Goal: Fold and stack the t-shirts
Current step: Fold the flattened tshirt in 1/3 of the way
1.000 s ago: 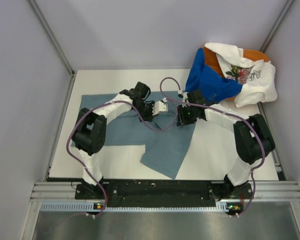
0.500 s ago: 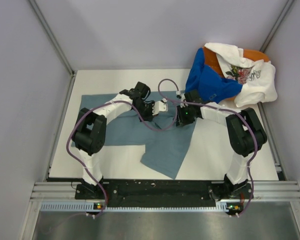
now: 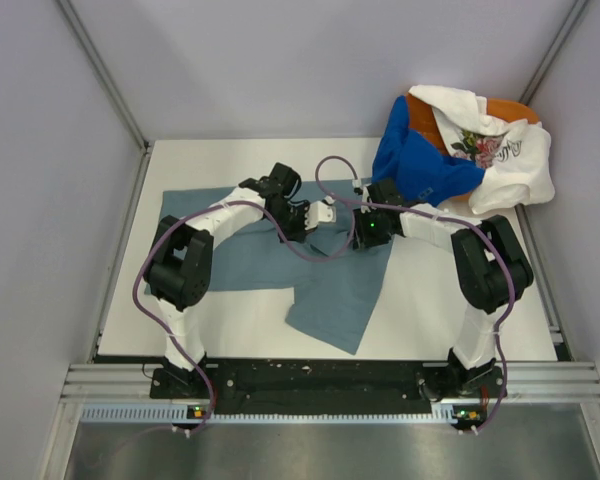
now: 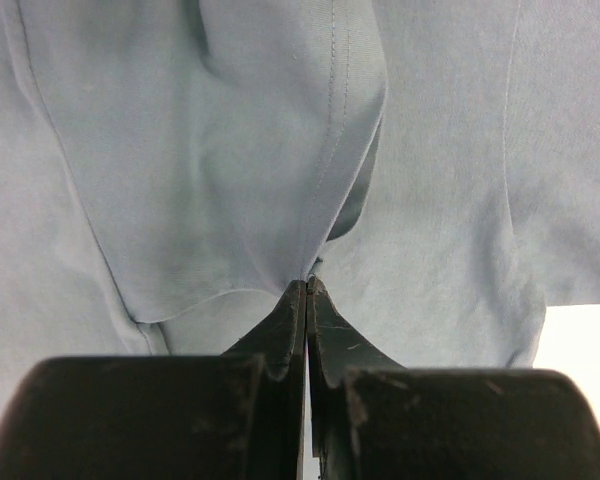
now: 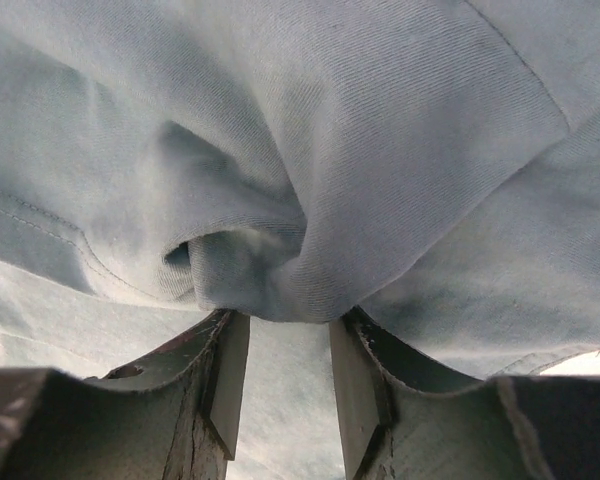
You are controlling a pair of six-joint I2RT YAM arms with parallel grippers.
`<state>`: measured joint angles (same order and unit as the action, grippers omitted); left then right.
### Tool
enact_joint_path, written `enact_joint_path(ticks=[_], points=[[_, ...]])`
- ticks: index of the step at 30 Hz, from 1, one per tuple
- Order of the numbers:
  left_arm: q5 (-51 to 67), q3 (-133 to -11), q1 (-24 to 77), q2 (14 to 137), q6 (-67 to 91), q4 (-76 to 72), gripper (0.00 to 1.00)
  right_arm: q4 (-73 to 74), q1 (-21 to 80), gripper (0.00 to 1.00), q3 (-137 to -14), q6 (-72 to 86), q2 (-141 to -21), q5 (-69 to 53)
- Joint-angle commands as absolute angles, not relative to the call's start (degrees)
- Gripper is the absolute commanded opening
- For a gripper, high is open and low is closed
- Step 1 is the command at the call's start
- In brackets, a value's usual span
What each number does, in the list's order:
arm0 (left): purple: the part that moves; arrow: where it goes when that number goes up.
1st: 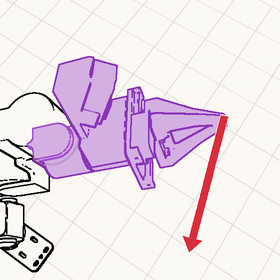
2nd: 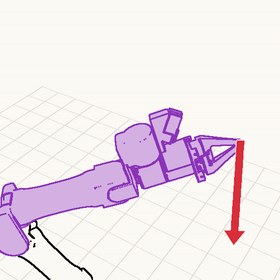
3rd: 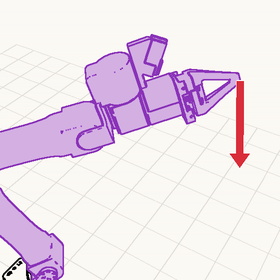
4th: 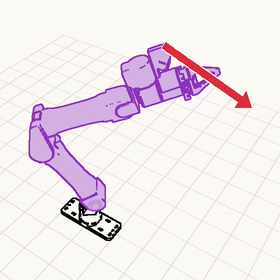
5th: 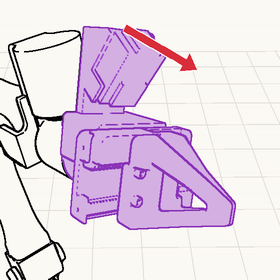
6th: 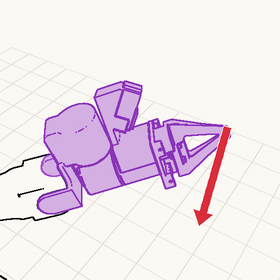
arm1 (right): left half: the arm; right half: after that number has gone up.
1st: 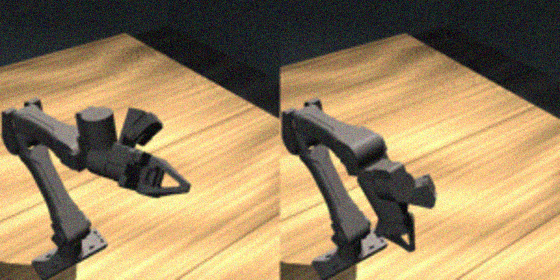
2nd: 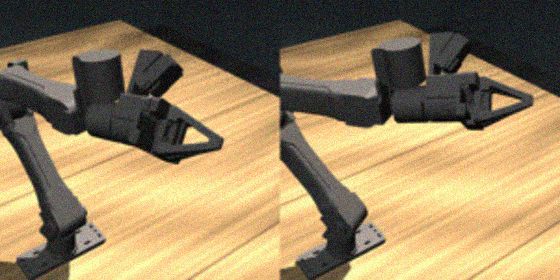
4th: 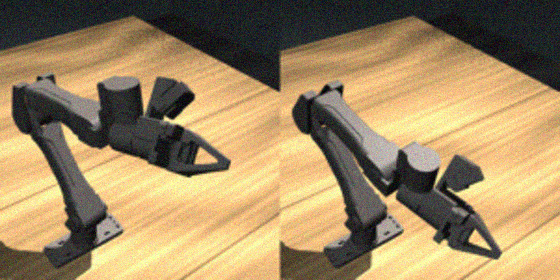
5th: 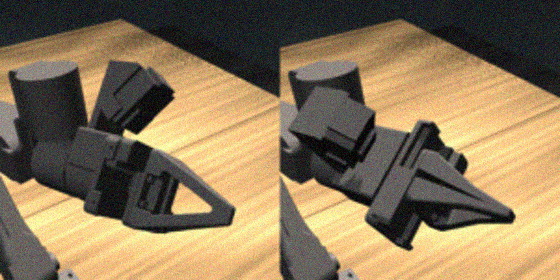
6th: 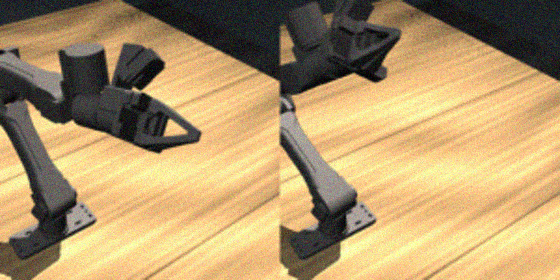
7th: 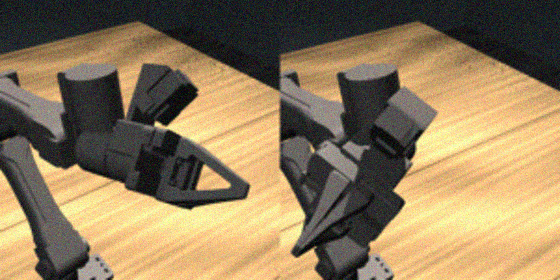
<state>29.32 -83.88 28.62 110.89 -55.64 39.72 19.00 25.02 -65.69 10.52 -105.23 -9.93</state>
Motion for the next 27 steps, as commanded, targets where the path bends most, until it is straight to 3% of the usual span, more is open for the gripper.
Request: enact_joint_path(ticks=[1,9,27], points=[[30.76,-86.31,28.48,111.09,-55.99,40.17,0.0,17.67,25.31,0.36,-67.94,9.67,-105.29,-8.17],[30.94,-86.05,28.56,111.01,-56.42,41.04,0.0,17.49,25.4,0.0,-67.59,10.63,-105.65,-8.53],[32.34,-85.96,27.77,109.16,-58.97,43.24,0.0,20.13,27.86,0.0,-57.04,13.88,-90.0,-15.9]])
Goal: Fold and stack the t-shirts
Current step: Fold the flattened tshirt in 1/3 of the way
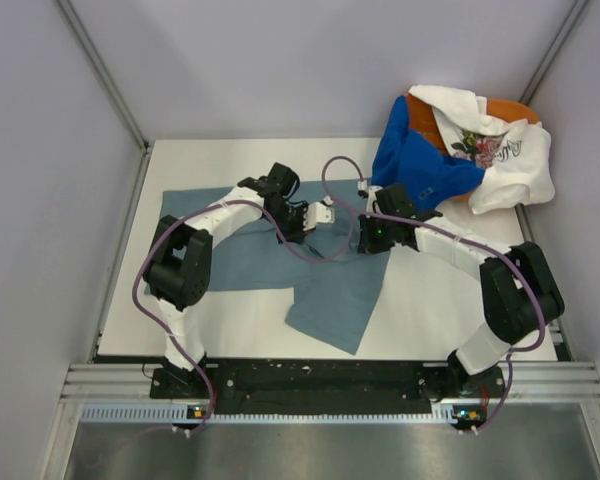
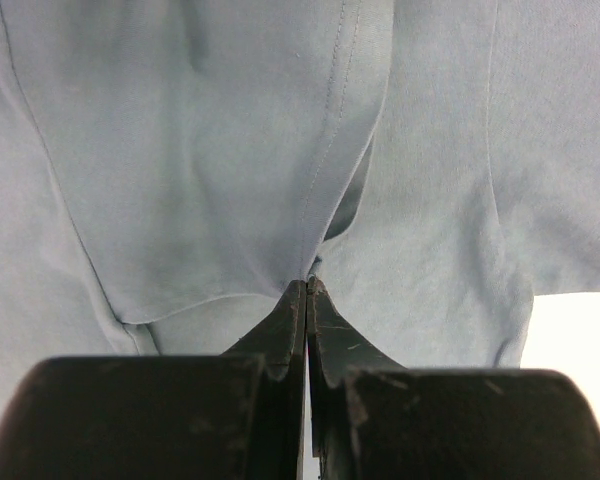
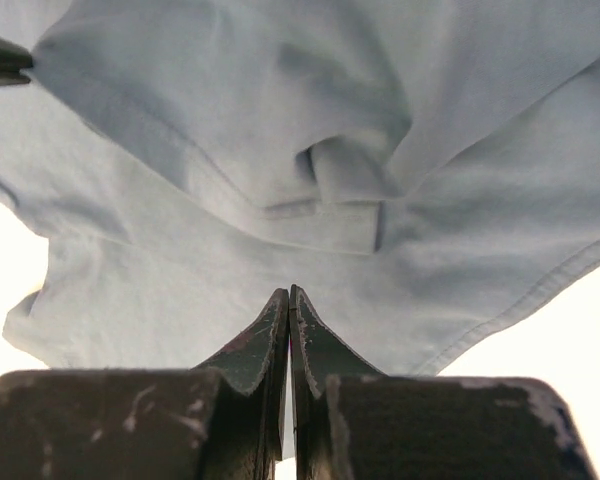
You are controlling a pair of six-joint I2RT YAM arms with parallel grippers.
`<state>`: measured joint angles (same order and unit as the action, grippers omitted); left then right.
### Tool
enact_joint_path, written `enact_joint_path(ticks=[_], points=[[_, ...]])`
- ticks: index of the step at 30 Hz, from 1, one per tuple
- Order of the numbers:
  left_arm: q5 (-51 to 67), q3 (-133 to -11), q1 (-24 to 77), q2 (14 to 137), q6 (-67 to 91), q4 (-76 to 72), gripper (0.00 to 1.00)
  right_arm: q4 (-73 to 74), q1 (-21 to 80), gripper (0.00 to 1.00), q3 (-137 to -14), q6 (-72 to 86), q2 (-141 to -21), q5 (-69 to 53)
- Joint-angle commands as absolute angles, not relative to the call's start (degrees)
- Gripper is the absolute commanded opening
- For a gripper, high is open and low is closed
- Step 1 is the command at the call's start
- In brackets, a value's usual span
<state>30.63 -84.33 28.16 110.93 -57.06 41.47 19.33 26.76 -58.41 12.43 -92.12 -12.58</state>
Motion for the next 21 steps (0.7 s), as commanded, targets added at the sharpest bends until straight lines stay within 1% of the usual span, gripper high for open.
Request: enact_joint_path(ticks=[1,5,6,9,11,14,16,18,21], points=[[32.34,-85.96,27.77,109.16,-59.41,43.5,0.0,20.3,27.86,0.0,-56.52,14.06,-90.0,-16.17],[32.52,-85.78,27.42,109.25,-60.47,44.38,0.0,20.48,27.86,0.0,-55.63,13.71,-89.82,-13.54],[32.69,-85.78,27.33,109.16,-60.73,44.73,0.0,20.48,27.86,0.03,-56.07,13.36,-89.82,-12.67],[33.04,-85.78,27.07,109.07,-61.43,45.52,0.0,20.65,27.86,0.18,-58.0,11.96,-91.05,-10.12],[34.01,-85.78,26.63,108.72,-62.14,46.4,0.0,20.92,28.04,0.25,-59.23,10.9,-91.93,-9.32],[35.5,-85.26,26.02,107.32,-63.54,47.54,0.0,21.0,30.75,0.38,-60.2,7.66,-92.11,-6.87],[36.91,-84.47,25.58,105.91,-65.21,48.77,0.0,20.92,32.34,0.42,-60.47,5.2,-91.32,-5.8],[37.88,-83.06,25.14,105.03,-67.23,49.04,0.0,20.83,32.26,0.44,-60.99,5.27,-91.14,-6.68],[36.13,-81.65,25.05,105.2,-68.46,48.34,0.0,20.92,32.08,0.47,-62.05,6.93,-91.67,-6.5]])
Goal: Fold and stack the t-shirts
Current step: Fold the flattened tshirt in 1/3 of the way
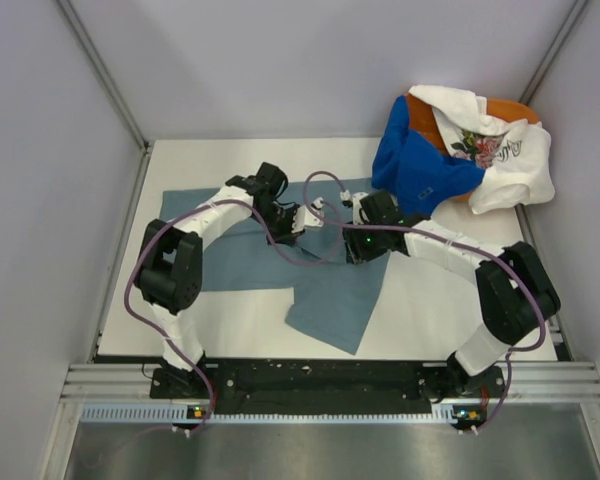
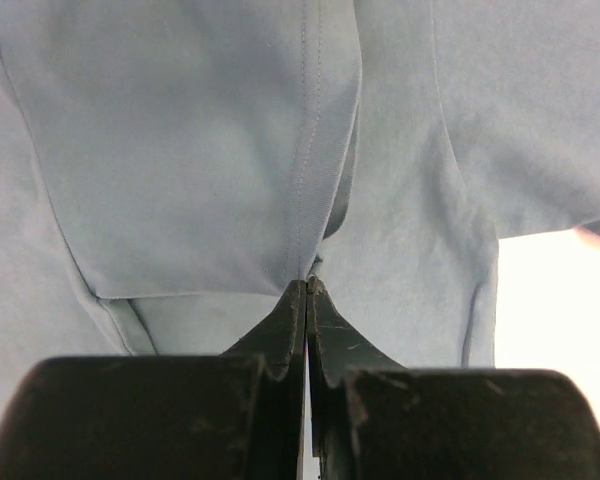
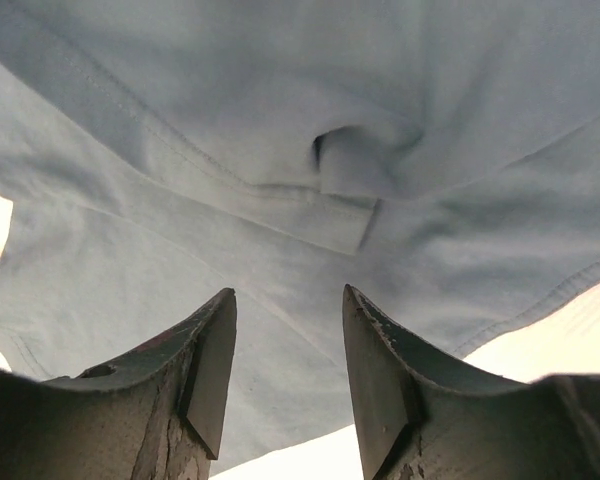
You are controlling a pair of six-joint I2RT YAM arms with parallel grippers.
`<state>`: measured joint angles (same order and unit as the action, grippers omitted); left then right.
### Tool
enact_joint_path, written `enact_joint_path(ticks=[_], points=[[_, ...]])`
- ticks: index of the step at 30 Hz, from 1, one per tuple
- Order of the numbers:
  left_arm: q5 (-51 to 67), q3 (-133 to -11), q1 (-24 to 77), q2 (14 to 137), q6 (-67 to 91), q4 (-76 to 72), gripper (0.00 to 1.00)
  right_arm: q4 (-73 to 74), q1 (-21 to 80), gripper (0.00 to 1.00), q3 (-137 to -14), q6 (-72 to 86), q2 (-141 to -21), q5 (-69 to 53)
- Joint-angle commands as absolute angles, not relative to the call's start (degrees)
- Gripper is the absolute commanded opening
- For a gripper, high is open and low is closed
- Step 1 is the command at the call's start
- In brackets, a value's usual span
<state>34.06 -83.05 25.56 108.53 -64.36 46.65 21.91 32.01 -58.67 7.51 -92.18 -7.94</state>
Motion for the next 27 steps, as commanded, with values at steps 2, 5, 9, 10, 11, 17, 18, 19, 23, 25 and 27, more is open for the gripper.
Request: enact_joint_path(ticks=[2,5,9,10,11,17,18,19,23,25,27], points=[[36.38,-82.09,24.35,106.08,-68.73,48.69,0.0,20.83,30.86,0.48,-63.19,9.22,-92.55,-7.29],[36.91,-82.79,23.38,106.96,-69.25,48.87,0.0,20.66,27.52,0.48,-64.68,13.62,-93.95,-8.43],[35.16,-82.18,23.73,107.93,-70.05,48.61,0.01,18.99,24.62,0.48,-67.14,15.73,-96.93,-8.62],[34.72,-81.92,23.82,108.1,-69.87,48.08,0.03,18.98,24.17,0.48,-68.11,16.17,-98.07,-8.27],[34.19,-81.57,23.82,108.02,-69.44,47.29,0.05,18.98,23.82,0.48,-68.9,16.95,-99.48,-7.57],[32.78,-79.37,24.08,105.82,-68.38,45.97,0.17,20.04,22.32,0.48,-73.99,17.67,-107.92,-6.51],[32.26,-79.1,24.26,105.56,-68.12,45.97,0.19,20.39,22.32,0.47,-74.96,17.32,-108.89,-6.33],[31.56,-78.67,24.61,105.21,-67.59,46.05,0.22,20.65,22.24,0.45,-75.84,16.97,-110.03,-5.72],[29.88,-78.05,25.75,103.8,-64.08,45.97,0.25,20.66,22.24,0.12,-77.69,15.21,-111.09,-3.34],[29.71,-78.4,26.01,102.75,-61.8,46.75,0.26,20.57,22.24,0.02,-78.57,13.89,-110.74,-2.9],[29.36,-78.58,26.02,100.91,-59.86,47.63,0.27,20.57,22.24,0.0,-79.19,12.75,-109.87,-2.2]])
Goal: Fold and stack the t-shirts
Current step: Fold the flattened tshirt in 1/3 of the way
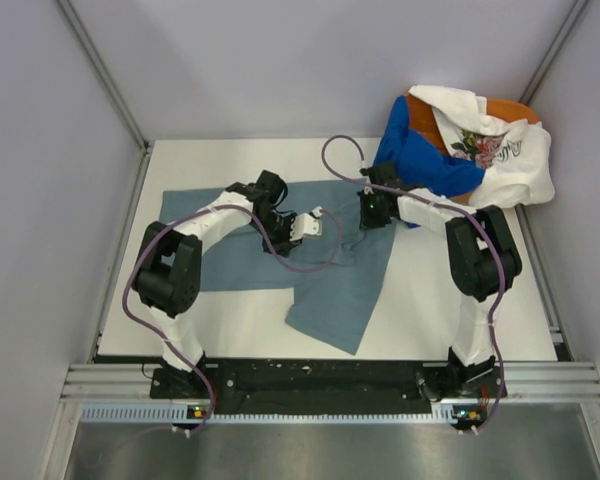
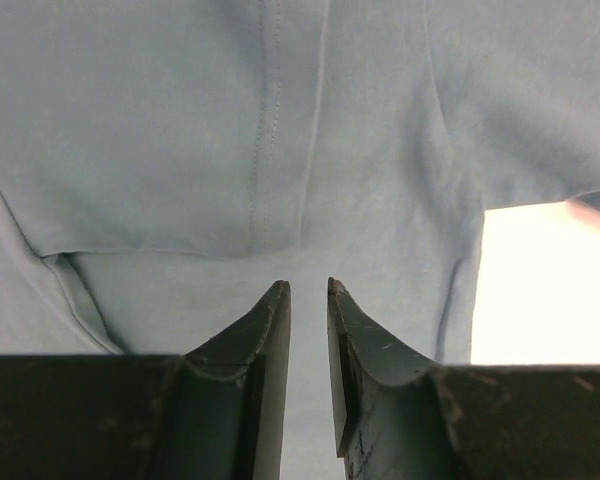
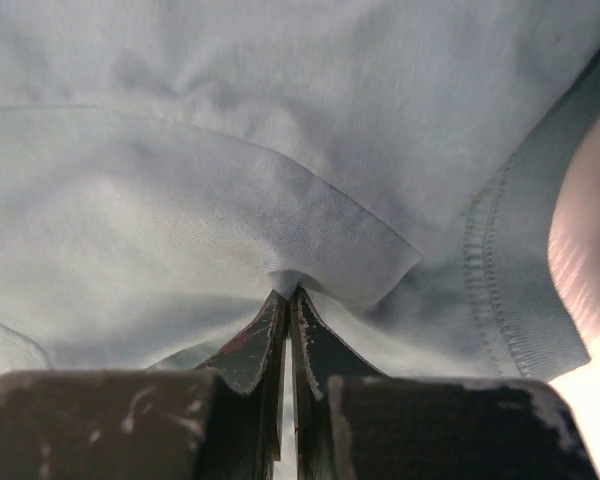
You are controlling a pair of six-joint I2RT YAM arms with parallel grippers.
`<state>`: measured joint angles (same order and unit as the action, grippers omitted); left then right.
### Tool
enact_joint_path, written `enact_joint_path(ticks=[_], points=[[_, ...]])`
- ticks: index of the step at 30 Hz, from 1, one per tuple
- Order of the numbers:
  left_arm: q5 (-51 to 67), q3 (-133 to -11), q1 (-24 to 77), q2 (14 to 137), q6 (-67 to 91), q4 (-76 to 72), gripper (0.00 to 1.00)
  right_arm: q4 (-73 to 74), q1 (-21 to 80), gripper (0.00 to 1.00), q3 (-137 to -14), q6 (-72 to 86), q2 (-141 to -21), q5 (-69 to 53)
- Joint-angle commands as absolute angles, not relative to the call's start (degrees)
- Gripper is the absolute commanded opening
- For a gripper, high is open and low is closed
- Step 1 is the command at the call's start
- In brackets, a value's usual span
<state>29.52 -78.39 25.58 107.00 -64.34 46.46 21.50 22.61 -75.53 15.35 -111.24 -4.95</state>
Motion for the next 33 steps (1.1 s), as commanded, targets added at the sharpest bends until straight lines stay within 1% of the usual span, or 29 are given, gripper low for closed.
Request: enact_joint_path(ticks=[1,4,5,7,9,10,12,16,17,18,19,21,23,25,26,31,33], points=[[28.75,-78.31,26.02,100.2,-58.98,47.81,0.29,20.57,22.24,0.0,-79.54,12.22,-109.52,-1.5],[26.29,-76.39,26.02,97.83,-56.17,47.72,0.3,20.39,22.15,0.0,-80.07,10.55,-110.03,-0.26],[25.5,-75.77,26.02,97.21,-55.21,47.64,0.31,20.48,22.15,0.04,-80.33,9.94,-110.56,-0.26],[23.82,-74.45,26.02,95.98,-53.36,47.72,0.31,20.65,22.06,0.16,-80.42,9.14,-111.62,-0.26],[23.12,-73.22,26.02,94.75,-51.25,47.81,0.31,20.83,21.97,0.33,-80.33,7.92,-111.62,-0.44],[22.77,-72.6,26.02,93.88,-50.2,47.81,0.31,20.83,22.06,0.39,-80.33,7.21,-111.19,-1.14],[22.24,-71.37,26.02,91.86,-48.26,47.81,0.31,21.0,22.15,0.43,-80.25,7.12,-109.0,-2.63],[19.52,-65.15,26.02,85.97,-46.5,46.41,0.32,20.48,23.81,0.48,-77.88,4.58,-101.88,-0.18],[18.73,-63.65,26.02,84.22,-46.41,45.54,0.32,20.13,24.95,0.49,-77.18,3.09,-99.78,2.09],[18.37,-61.81,26.02,82.63,-46.06,44.05,0.37,19.95,26.0,0.5,-76.21,1.86,-98.28,3.5],[17.76,-60.57,26.02,81.66,-45.71,42.55,0.38,19.86,26.8,0.51,-75.07,0.37,-96.7,3.43],[18.1,-59.07,26.02,80.51,-45.18,39.39,0.39,19.86,27.86,0.52,-72.96,-1.56,-94.49,0.29],[20.03,-58.71,26.02,80.94,-44.48,36.05,0.39,19.69,28.04,0.52,-70.24,-1.41,-92.64,-7.0],[22.31,-58.97,26.02,82.61,-42.81,32.54,0.38,18.9,28.04,0.51,-67.16,2.0,-91.5,-12.63],[23.19,-59.41,26.1,83.84,-42.02,31.13,0.38,18.29,28.04,0.51,-65.67,5.07,-91.23,-13.27],[26.98,-61.61,26.54,92.8,-39.55,25.14,0.35,16.27,28.04,0.49,-61.36,19.66,-93.77,-13.18],[27.07,-61.96,26.98,95.17,-40.95,23.83,0.35,14.51,28.04,0.45,-60.65,23.01,-95.09,-12.49]])
